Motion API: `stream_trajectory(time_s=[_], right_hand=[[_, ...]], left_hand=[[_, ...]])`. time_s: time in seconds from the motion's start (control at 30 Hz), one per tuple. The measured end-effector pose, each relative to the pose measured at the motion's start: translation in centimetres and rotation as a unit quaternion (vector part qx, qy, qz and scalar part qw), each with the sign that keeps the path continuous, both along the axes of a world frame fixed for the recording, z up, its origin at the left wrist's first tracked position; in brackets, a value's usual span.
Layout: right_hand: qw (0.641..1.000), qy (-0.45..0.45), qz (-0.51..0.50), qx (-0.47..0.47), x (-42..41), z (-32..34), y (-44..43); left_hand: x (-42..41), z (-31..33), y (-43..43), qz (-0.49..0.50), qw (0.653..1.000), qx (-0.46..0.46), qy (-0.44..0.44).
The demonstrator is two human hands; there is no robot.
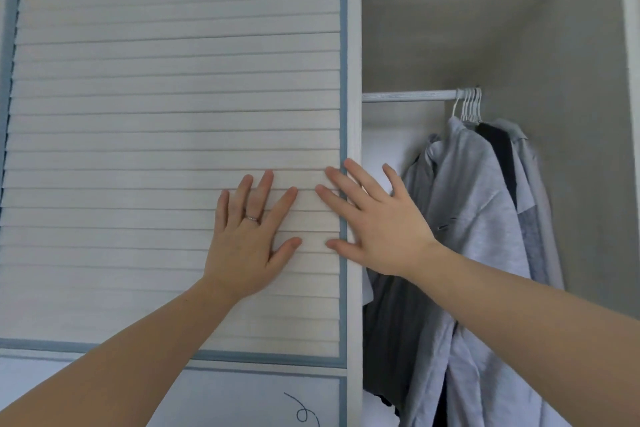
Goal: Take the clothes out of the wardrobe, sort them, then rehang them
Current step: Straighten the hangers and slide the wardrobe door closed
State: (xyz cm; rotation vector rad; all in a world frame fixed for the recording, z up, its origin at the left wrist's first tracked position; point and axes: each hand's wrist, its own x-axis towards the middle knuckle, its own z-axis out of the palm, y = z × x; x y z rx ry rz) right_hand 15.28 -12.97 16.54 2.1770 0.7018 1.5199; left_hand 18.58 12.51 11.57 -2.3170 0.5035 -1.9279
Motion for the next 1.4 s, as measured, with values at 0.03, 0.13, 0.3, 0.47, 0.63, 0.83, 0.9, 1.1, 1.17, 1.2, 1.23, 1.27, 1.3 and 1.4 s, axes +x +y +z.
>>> stream_trajectory(time_s=[0.03, 0.13, 0.3, 0.47, 0.63, 0.83, 0.9, 1.1, 1.17, 1.2, 1.23, 1.27, 1.3, 1.4], right_hand=[[1.0, -0.002, -0.002, 0.002, -0.1, 0.0, -0.8], [1.0, -0.011, -0.008, 0.011, -0.4, -0.2, -3.2], [0.999, -0.025, -0.01, 0.023, -0.8, -0.6, -7.0], [0.999, -0.029, -0.041, 0.02, -1.4, -0.8, -11.1], [0.996, -0.022, -0.084, 0.018, -2.5, -0.8, -14.9], [0.99, -0.012, -0.14, 0.019, -3.5, -0.9, -19.1], [0.986, -0.01, -0.164, 0.014, -3.9, -0.9, -20.5], [0.975, -0.001, -0.224, 0.002, -5.3, -0.7, -24.2], [0.972, 0.001, -0.233, 0.002, -5.7, -0.7, -25.3], [0.971, 0.003, -0.238, 0.002, -5.9, -0.7, -25.9], [0.969, 0.004, -0.245, 0.002, -6.2, -0.7, -26.4], [0.968, 0.003, -0.252, 0.0, -6.3, -0.7, -26.9], [0.966, 0.001, -0.259, -0.003, -6.5, -0.7, -27.3], [0.966, -0.006, -0.258, -0.003, -7.0, -0.7, -28.6]], left_hand=[[0.1, 0.0, -0.8, 0.0, 1.0, 0.0, -0.008], [0.3, -0.1, -3.4, -0.004, 0.999, 0.006, -0.032], [0.3, -0.1, -7.5, -0.006, 0.998, 0.009, -0.054], [0.4, -0.1, -11.7, -0.017, 0.998, 0.011, -0.062], [0.3, -0.1, -15.7, -0.047, 0.997, 0.011, -0.067], [0.2, 0.0, -20.0, -0.07, 0.995, 0.024, -0.066], [0.0, 0.0, -21.5, -0.071, 0.995, 0.026, -0.06], [-0.5, 0.0, -25.8, -0.07, 0.996, 0.033, -0.039], [-0.7, 0.0, -27.1, -0.072, 0.996, 0.032, -0.031], [-0.8, 0.0, -27.8, -0.074, 0.996, 0.033, -0.027], [-0.9, 0.0, -28.4, -0.074, 0.996, 0.035, -0.024], [-1.0, 0.0, -28.9, -0.074, 0.996, 0.038, -0.024], [-1.1, 0.0, -29.4, -0.076, 0.996, 0.039, -0.025], [-1.2, 0.0, -30.7, -0.087, 0.995, 0.042, -0.029]])
